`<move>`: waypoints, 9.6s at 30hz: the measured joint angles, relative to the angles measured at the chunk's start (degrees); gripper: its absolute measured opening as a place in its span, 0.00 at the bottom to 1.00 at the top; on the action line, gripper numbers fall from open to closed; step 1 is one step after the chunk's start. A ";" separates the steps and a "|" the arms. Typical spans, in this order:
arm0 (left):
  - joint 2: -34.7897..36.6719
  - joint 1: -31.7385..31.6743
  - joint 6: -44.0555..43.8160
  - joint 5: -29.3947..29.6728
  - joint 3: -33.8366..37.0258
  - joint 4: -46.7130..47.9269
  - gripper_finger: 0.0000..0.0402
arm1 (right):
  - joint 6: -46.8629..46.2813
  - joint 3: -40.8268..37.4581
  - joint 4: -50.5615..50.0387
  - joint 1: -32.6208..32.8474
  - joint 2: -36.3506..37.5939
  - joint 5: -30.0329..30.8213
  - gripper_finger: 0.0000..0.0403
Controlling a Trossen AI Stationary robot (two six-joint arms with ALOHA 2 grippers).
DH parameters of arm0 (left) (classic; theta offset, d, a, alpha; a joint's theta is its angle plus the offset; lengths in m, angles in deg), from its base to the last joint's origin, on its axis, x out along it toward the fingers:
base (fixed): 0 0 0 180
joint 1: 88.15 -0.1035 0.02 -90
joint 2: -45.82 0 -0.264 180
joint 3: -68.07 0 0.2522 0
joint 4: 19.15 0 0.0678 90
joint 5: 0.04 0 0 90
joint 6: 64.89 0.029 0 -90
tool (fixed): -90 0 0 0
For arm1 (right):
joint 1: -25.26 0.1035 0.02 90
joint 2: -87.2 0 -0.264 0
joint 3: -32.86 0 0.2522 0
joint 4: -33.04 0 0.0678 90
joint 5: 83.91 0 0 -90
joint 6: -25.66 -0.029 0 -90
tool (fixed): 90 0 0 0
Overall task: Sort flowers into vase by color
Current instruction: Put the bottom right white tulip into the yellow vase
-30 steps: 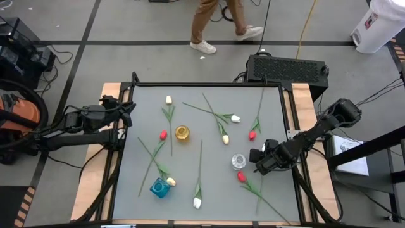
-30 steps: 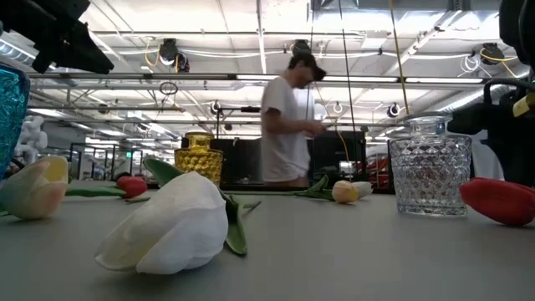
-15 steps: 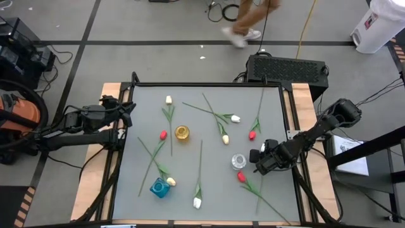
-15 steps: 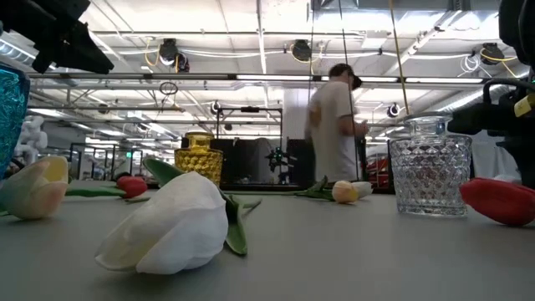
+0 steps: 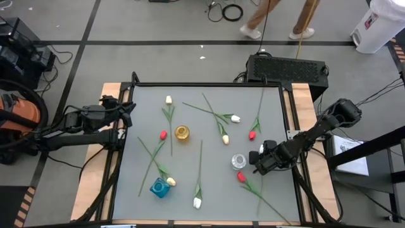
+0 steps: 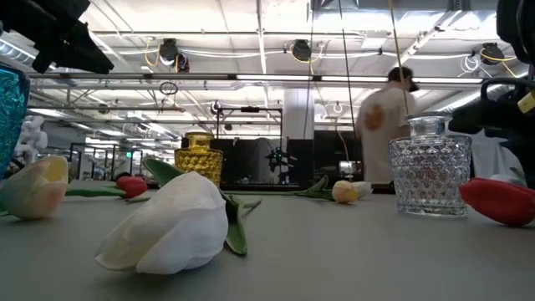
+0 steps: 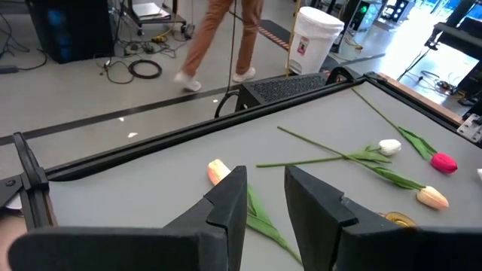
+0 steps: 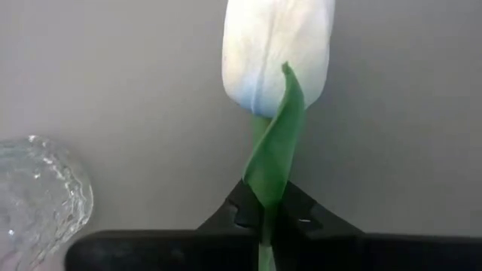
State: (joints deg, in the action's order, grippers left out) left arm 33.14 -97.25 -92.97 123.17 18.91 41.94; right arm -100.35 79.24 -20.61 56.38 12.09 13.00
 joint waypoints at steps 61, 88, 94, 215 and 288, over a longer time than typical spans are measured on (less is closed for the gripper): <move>0.00 0.00 0.02 -0.02 0.00 -0.02 0.24 | 14.01 27.52 -49.85 -1.98 10.75 41.28 0.00; 0.00 0.00 0.00 -0.02 0.00 -0.01 0.24 | 96.69 49.72 1.61 -6.04 9.33 51.05 0.00; 0.02 0.00 0.02 -0.02 0.00 -0.02 0.24 | 100.53 49.72 6.97 -8.38 7.29 44.44 0.00; -52.37 2.25 0.04 -42.25 -22.07 -60.57 0.52 | 112.15 49.70 38.37 -25.94 -5.16 12.49 0.00; -64.11 7.65 0.02 -38.95 -25.59 -74.95 0.51 | 107.42 49.70 38.87 -25.44 -6.23 7.94 0.00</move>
State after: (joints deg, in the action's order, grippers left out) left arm -30.97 -89.60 -92.95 84.22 -6.69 -33.01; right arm 7.07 128.94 18.27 30.93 5.86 20.94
